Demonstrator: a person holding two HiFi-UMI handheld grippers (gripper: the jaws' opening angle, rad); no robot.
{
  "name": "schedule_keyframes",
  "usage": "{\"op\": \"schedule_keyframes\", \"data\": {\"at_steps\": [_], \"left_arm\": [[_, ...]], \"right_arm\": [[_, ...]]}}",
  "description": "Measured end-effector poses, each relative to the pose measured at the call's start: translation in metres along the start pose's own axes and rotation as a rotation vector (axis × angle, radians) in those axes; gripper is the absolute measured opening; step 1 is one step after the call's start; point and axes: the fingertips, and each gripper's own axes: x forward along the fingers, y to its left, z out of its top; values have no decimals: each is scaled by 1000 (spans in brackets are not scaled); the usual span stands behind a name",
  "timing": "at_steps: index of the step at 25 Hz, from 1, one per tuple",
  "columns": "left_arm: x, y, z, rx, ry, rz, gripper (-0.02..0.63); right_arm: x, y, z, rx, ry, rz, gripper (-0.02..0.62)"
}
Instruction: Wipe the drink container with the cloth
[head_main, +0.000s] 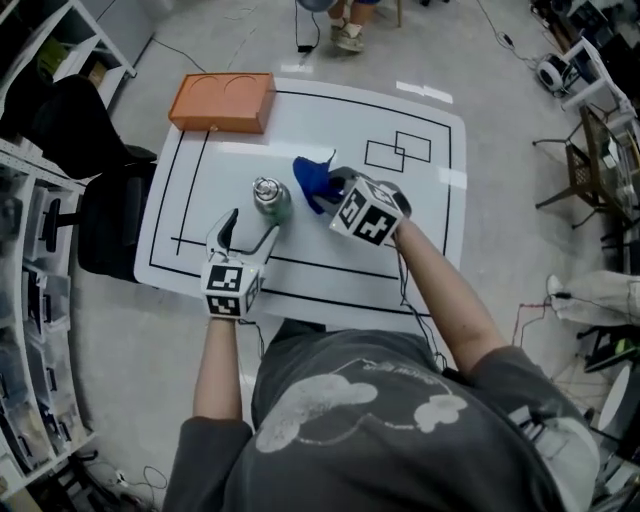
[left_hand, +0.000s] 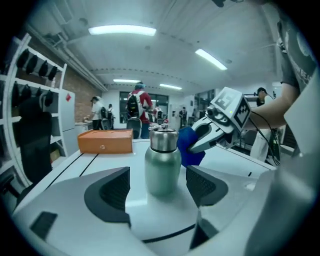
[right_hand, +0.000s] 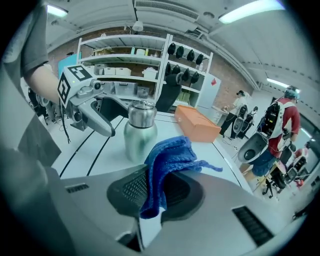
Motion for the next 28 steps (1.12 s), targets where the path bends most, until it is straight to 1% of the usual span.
{"op": "schedule_keyframes", "data": {"at_steps": [3, 4, 7, 9, 13, 18, 22, 28], "left_arm": [[-15, -11, -7, -67, -19, 72, 343], [-20, -16, -8, -81, -27, 94, 323], [-36, -30, -12, -108, -52, 168, 221], [-46, -41, -13, -120, -67, 209, 152], [-67, -71, -19, -148, -87, 270, 55], [-90, -116, -22, -198, -116, 318, 24], [-111, -149, -22, -209, -134, 361, 13], [-137, -190, -23, -259, -160, 415, 8]], "right_arm": [[-17, 11, -2, 9, -45, -5, 41], [-22, 15, -3, 12, -64, -8, 41], [-37, 28, -3, -11, -115, -17, 41], [-47, 40, -7, -39, -122, -11, 41], [-70, 67, -20, -72, -144, 11, 43], [-107, 81, -42, -52, -190, -23, 43], [-137, 97, -56, -43, -214, -15, 43], [-172, 115, -73, -28, -256, -2, 43]]}}
